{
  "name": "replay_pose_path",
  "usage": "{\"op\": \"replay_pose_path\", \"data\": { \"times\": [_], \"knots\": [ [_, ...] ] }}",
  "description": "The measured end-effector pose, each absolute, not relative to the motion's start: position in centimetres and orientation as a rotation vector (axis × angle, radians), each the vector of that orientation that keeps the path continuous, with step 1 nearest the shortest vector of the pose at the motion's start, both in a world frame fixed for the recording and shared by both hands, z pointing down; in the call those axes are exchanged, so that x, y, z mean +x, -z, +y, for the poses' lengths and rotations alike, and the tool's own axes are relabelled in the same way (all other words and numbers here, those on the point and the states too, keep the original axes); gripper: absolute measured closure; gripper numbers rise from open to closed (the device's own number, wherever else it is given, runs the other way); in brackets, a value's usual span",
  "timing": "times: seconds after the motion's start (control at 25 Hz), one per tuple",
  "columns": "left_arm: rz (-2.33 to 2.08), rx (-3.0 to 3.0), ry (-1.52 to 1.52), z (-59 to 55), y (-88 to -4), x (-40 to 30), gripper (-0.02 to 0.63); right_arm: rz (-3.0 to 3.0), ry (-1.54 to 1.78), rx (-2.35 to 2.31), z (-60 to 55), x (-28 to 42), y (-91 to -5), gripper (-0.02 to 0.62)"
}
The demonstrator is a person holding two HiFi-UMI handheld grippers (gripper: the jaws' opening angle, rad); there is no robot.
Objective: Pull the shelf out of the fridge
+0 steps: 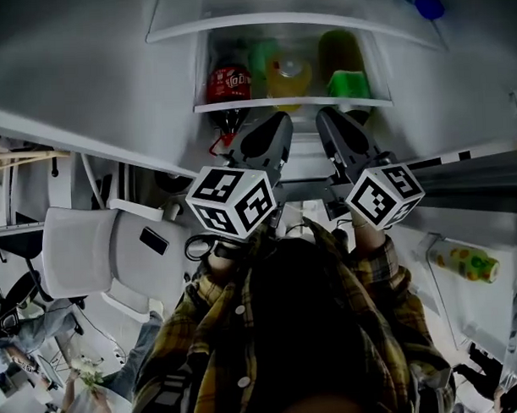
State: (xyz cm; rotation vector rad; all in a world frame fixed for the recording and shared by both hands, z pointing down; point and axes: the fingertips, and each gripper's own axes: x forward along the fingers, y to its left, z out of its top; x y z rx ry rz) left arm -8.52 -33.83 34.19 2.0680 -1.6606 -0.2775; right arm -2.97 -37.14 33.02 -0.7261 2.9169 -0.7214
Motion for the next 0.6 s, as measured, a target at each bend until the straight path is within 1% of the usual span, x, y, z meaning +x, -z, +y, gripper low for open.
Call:
{"op": "replay_pose_path", "data": {
  "times": [0.2, 0.28, 0.36, 0.6],
  "knots": [
    [-1.623, 2.019, 0.274, -34.4, -36.0, -8.3, 0.591, 2.885, 0.834, -0.729, -37.6, -2.7, -34.6, 0.571],
    [-1.596, 2.008, 0.279, -34.5, -36.6, -8.0, 0.557, 2.868, 0.875, -0.728, -37.8, -2.4, -35.2, 0.559],
    [-1.573, 1.993, 0.29, -34.7, -37.1, -7.9, 0.518, 2.851, 0.932, -0.708, -38.0, -2.4, -35.7, 0.522],
    [-1.511, 1.923, 0.341, -35.2, -38.6, -8.3, 0.431, 2.806, 1.125, -0.633, -38.1, -3.3, -37.3, 0.459]
  ]
}}
